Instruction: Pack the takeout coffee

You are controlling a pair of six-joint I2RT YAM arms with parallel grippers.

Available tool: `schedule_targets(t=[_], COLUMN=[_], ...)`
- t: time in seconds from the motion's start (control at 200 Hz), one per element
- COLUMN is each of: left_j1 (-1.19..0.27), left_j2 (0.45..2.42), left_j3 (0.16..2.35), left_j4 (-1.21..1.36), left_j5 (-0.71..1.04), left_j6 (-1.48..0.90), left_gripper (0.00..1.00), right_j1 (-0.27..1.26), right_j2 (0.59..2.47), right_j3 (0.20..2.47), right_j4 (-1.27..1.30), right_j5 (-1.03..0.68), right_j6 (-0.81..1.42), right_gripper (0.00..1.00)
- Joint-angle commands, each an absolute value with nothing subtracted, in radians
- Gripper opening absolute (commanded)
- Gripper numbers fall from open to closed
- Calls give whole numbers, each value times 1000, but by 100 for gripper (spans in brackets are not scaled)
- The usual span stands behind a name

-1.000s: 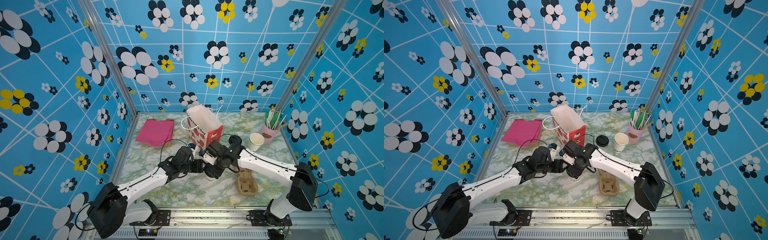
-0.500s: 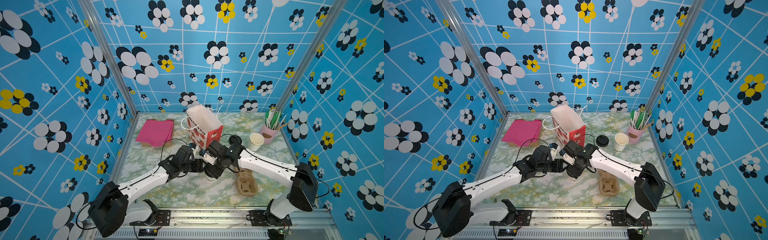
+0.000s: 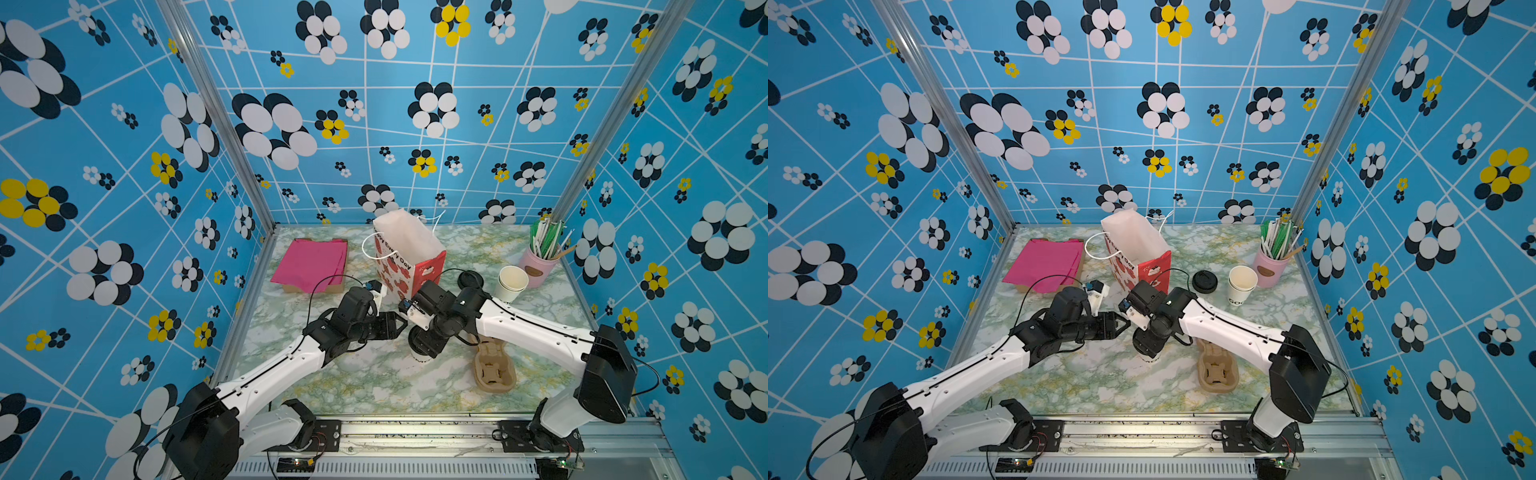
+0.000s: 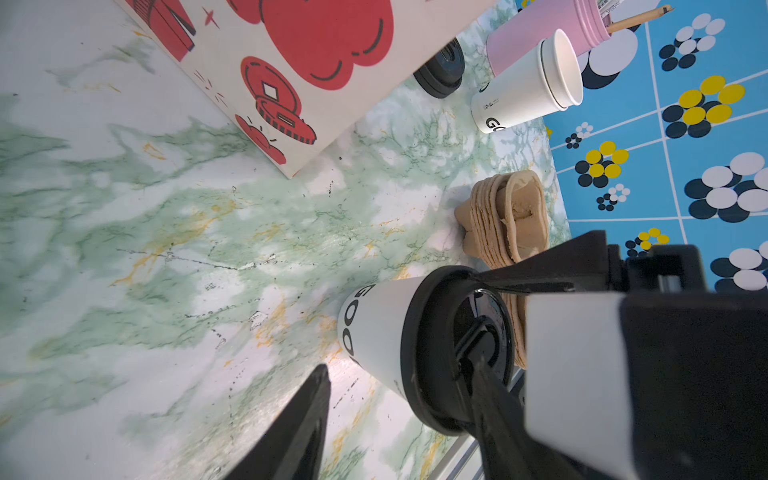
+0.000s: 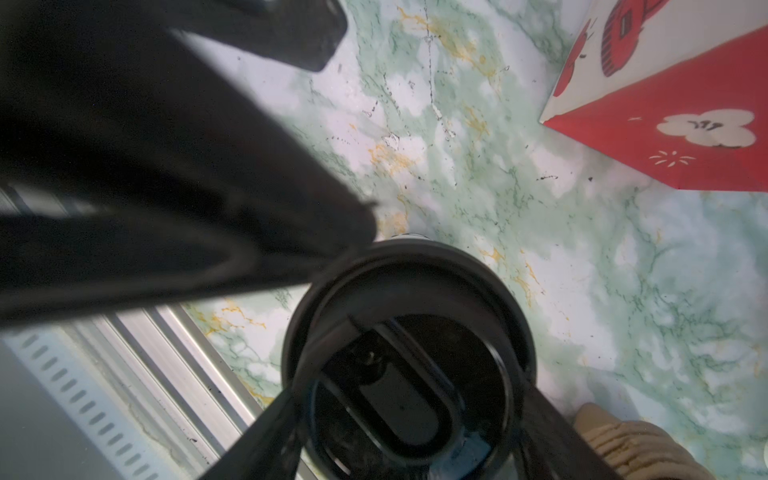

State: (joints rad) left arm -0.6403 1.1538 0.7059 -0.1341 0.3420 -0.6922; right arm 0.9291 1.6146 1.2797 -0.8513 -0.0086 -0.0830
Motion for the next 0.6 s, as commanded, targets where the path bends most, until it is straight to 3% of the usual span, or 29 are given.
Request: schedule_targets(t=[0.0,0.595], left_j1=[-634,-662], left_j2=[1173,1290], left_j3=[693,700], left_j4=[-109,-107], left_j5=[384,415], left_j6=[-700,-681], left_gripper=[54,48], right_j1=[953,952], right_j2=[1733,1743], right_j3=[1178,1180], right_j4=[-981,-980], right_j5=[-68,-69], right_j6=[-98,-96], right_gripper=[73,73])
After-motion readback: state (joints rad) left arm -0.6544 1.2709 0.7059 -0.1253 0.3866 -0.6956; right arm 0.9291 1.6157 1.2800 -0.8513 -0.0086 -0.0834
